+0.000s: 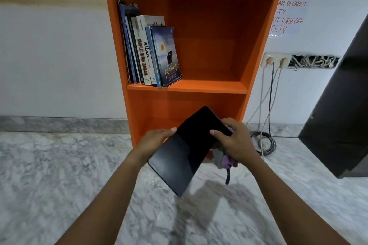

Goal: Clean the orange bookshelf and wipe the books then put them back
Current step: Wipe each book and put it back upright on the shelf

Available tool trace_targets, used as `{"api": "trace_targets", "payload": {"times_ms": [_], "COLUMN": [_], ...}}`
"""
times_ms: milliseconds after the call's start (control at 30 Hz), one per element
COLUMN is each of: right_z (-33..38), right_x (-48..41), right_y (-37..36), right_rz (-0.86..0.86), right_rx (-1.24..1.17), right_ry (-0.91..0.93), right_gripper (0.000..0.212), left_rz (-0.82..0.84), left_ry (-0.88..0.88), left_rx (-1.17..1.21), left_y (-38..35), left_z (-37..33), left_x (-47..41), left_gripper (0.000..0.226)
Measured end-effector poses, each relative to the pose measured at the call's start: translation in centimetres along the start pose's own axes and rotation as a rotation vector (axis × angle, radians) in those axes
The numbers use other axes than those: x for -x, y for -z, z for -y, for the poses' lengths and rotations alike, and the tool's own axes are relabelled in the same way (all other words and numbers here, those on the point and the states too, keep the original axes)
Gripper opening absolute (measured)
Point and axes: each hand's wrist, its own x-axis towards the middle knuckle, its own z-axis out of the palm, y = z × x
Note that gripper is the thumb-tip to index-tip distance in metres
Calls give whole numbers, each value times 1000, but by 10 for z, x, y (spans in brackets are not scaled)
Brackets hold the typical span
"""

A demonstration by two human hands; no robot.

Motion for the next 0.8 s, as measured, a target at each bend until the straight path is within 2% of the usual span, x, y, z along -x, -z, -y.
{"api": "trace_targets", "payload": {"times_ms": [67,100,133,200,267,300,433,633,700,800], "right_z": [1,2,3,7,18,22,31,27,26,28], "right_x": [1,2,4,11,19,23,37,41,41,41], "right_y": [-5,-9,-12,-23,-33,-39,-60,-66,-67,-68], "right_rz": [-138,-195,-245,-319,-346,-326,-212,-204,-188,-126], "right_rx": [233,363,480,614,645,639,540,483,489,406], "right_ry": [106,165,222,329,451,507,601,584,543,495], "right_gripper": [14,10,13,25,35,37,41,50,51,47], "left_rz": [-258,-370,-390,-202,124,246,367,444,444,366], "left_ry": [-100,-142,-164,-4,264,315,286,140,129,128], "left_rx": [-368,-393,-320,51,430,586,1023,1140,1162,1163], "left_y": [1,-3,-12,-34,-49,-53,-51,-40,-39,-39], "left_z": [-5,-7,-7,-7,-8,-6,0,-2,-5,-5], "left_x": [-3,-2,0,5,12,13,14,14,13,11], "left_gripper": [47,41,41,60,84,88,78,100,101,90]}}
